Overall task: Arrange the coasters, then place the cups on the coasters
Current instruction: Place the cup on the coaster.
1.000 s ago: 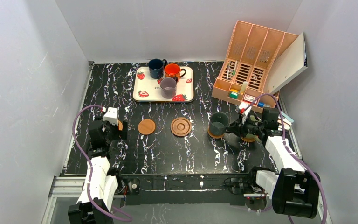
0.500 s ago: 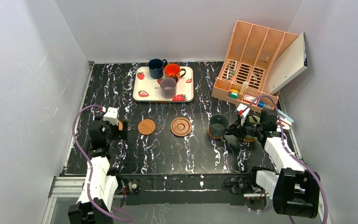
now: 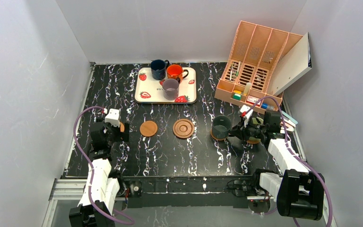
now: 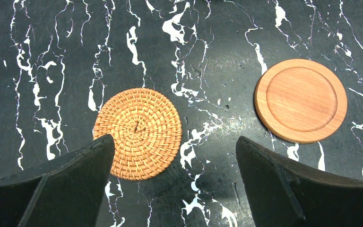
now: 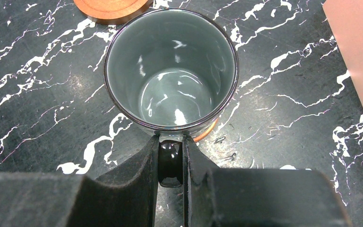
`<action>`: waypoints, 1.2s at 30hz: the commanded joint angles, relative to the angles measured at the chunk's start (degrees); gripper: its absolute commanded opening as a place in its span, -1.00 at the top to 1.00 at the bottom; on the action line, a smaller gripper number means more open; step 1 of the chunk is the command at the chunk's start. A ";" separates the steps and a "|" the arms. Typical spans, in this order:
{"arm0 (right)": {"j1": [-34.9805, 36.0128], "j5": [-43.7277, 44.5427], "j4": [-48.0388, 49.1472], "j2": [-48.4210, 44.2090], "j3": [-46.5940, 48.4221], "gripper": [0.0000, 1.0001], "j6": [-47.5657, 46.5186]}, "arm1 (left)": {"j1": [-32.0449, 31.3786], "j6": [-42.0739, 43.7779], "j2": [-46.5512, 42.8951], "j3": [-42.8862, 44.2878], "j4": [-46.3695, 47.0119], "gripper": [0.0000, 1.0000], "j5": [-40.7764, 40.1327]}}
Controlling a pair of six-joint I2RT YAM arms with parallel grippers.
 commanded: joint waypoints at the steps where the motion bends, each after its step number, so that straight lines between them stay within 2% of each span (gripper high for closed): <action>1: 0.26 -2.43 3.02 -0.20 0.84 0.97 -1.18 | 0.38 0.29 0.01 0.64 0.74 -0.96 0.40; 11: 0.29 -2.56 2.11 -0.25 0.76 0.97 -2.70 | 0.38 0.29 -0.06 0.63 0.83 -0.96 0.21; 15: 0.37 -2.62 1.69 -0.20 0.84 0.91 -3.27 | 0.39 0.29 -0.09 0.57 0.83 -0.96 0.18; 25: 0.40 -2.76 0.68 -0.38 0.93 0.69 -4.37 | 0.38 0.29 -0.22 0.55 0.83 -0.96 0.11; 36: 0.41 -3.12 -0.55 -0.37 1.17 0.33 -5.44 | 0.38 0.20 -0.35 0.47 0.83 -0.96 0.00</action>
